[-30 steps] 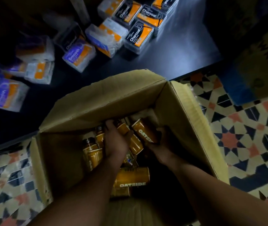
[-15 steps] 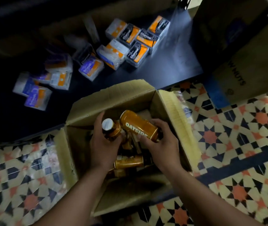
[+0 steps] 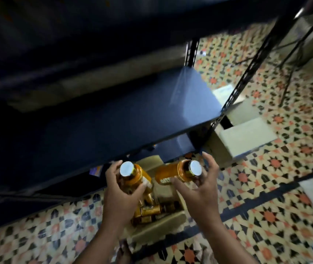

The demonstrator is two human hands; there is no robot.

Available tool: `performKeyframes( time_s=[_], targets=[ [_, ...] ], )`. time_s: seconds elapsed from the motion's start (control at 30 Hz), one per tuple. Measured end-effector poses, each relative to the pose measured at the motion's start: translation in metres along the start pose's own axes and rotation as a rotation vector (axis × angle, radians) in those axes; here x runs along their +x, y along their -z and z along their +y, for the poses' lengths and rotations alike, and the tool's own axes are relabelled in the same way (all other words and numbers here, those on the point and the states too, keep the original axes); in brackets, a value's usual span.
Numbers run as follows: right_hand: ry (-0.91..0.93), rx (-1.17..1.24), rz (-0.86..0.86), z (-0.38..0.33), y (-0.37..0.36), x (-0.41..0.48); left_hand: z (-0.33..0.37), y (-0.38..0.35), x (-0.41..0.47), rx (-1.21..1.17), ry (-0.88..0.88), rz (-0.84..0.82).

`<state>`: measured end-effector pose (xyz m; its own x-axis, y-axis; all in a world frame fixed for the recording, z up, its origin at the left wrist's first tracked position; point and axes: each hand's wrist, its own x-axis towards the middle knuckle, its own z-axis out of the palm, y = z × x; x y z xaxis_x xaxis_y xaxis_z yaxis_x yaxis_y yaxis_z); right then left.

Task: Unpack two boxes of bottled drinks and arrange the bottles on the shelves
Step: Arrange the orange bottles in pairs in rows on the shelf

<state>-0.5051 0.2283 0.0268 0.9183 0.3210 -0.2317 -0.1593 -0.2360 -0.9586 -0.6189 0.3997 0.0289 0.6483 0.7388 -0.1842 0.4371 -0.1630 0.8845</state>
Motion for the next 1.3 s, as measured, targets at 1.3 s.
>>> performKeyframes(
  time_s=[1.3],
  targets=[
    [0.57,-0.2,0.054,-0.372,0.037,0.137,0.372,0.095,0.139,0.051,-0.424,0.166]
  ],
)
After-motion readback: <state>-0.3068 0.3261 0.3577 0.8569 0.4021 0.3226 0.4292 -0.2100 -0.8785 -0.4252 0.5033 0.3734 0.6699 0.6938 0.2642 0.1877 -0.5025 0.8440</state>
